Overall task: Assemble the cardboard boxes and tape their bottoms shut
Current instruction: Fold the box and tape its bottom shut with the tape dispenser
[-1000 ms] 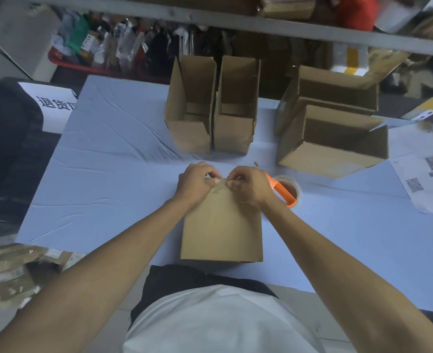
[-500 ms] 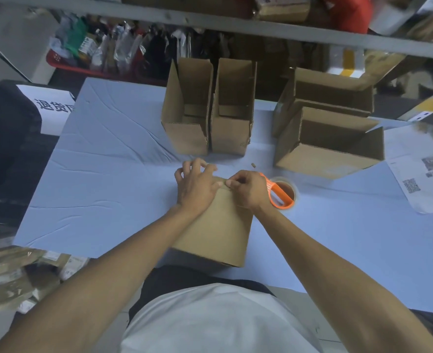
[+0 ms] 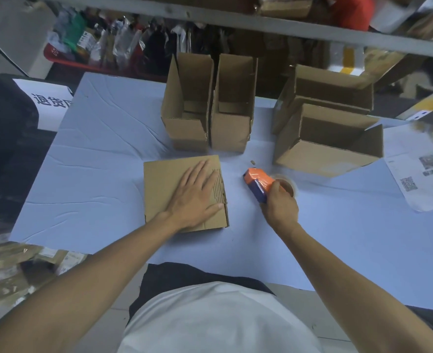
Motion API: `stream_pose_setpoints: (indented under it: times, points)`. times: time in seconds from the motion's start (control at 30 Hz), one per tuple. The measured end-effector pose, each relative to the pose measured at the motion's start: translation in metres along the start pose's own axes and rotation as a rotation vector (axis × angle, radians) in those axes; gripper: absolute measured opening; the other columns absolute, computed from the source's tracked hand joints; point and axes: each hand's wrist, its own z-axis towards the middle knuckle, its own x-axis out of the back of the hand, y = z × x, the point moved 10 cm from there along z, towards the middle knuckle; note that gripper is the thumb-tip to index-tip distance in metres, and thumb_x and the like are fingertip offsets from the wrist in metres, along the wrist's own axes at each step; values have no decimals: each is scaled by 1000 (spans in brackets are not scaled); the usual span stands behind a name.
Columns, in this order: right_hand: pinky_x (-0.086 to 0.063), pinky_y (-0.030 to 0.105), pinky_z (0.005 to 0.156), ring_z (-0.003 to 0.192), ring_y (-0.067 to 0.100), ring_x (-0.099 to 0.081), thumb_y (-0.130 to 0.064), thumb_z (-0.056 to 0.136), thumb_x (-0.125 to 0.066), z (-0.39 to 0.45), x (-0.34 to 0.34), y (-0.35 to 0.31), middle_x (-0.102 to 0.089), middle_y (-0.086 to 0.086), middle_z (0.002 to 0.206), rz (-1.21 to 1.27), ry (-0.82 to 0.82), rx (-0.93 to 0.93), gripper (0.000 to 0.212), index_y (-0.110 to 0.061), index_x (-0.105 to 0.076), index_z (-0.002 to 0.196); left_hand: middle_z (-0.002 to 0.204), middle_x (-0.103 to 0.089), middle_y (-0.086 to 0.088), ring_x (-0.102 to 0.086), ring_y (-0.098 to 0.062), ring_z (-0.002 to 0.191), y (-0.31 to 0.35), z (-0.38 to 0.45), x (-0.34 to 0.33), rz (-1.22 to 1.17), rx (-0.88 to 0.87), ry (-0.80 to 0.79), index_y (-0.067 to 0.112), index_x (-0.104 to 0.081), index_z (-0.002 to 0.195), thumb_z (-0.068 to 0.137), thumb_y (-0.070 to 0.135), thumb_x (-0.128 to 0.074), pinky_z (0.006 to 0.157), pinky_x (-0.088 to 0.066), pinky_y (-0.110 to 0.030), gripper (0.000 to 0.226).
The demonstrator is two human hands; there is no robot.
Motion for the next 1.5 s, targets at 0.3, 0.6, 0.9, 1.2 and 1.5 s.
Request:
stream_pose_setpoints:
  times: [0.3,0.6,0.9,1.2,1.5]
  points:
    - [-47,36,68,82,26,-56,-26,93,-55,-14,38,-40,-62,9,101,202,-51,381,54,-7,-35,138,163,-6,-8,-1,-21,151,-13,-10,11,-41,-166,-21,17,-20,154,89,61,-45,122,-3,-35,82]
    - [-43,15,69,85,9,-56,-51,69,-82,-26,48,-55,-65,-6,107,221,-36,550,66,-24,-53,122,98,-70,-9,-64,-22,91,-23,17,17,-1011,382,-39,3,-68,107,97,13,-55,87,-49,-34,19]
    - [-38,5,68,83,5,-56,-49,69,-83,-21,57,-74,-63,-11,107,273,-37,615,65,-26,-53,123,70,-68,0,-61,-5,59,-36,10,9,-1332,641,-89,11,-70,88,90,4,-63,57,-51,-15,9]
    - [-36,7,65,80,3,-55,-39,69,-84,-8,61,-68,-62,-14,98,155,-141,680,60,-27,-56,120,58,-68,-2,-59,-13,54,-69,-3,19,-1008,810,17,16,-70,57,75,1,-69,61,-52,-24,24]
    - [-43,19,70,83,10,-57,-41,68,-85,23,57,-48,-65,-10,98,64,-169,618,61,-25,-56,120,72,-72,-1,-70,-23,82,-74,5,26,-794,825,-46,15,-76,67,78,9,-71,78,-58,-34,14]
